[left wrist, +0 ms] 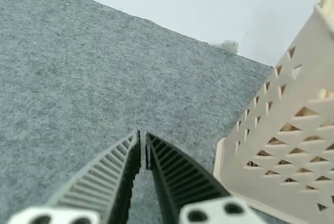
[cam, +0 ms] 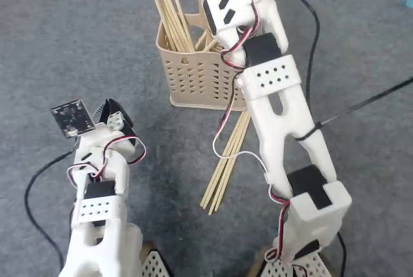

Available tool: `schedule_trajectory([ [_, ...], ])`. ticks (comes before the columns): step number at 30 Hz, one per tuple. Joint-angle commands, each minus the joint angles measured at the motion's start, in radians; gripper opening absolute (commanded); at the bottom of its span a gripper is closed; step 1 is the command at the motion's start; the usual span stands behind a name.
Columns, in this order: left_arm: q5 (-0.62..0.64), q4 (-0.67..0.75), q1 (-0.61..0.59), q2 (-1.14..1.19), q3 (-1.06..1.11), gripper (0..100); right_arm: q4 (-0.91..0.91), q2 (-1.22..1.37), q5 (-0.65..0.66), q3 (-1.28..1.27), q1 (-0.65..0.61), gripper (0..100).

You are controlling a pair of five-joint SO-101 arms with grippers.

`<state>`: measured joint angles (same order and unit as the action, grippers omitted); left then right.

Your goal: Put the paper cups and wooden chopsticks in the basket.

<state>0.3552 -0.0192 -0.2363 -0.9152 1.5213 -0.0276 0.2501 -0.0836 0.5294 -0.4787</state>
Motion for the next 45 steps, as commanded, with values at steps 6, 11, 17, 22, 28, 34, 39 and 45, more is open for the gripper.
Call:
schedule_trajectory([
  [6,-0.003,0.028,0.005,-0.025,-0.008,1,0.033,0.028,-0.029,0.043,-0.001,14.7],
  [11,-0.003,0.028,0.005,-0.025,-0.008,1,0.166,0.025,-0.133,0.040,0.005,14.0],
  [17,-0.003,0.028,0.005,-0.025,-0.008,1,0.239,-0.028,-0.163,0.046,0.047,11.1],
  [22,-0.003,0.028,0.003,-0.025,-0.008,1,0.679,-0.222,-0.276,0.051,0.062,6.4],
  [28,-0.003,0.028,0.003,-0.025,-0.008,1,1.210,-0.423,-0.344,0.051,0.067,6.2],
  [34,-0.003,0.028,0.003,-0.025,-0.007,1,1.610,-0.501,-0.350,0.046,0.071,5.9],
  [39,-0.003,0.028,0.003,-0.025,-0.005,1,1.830,-0.495,-0.353,0.041,0.070,5.9],
  [45,-0.003,0.028,0.002,-0.025,-0.005,1,1.810,-0.556,-0.387,-0.272,0.090,5.8],
])
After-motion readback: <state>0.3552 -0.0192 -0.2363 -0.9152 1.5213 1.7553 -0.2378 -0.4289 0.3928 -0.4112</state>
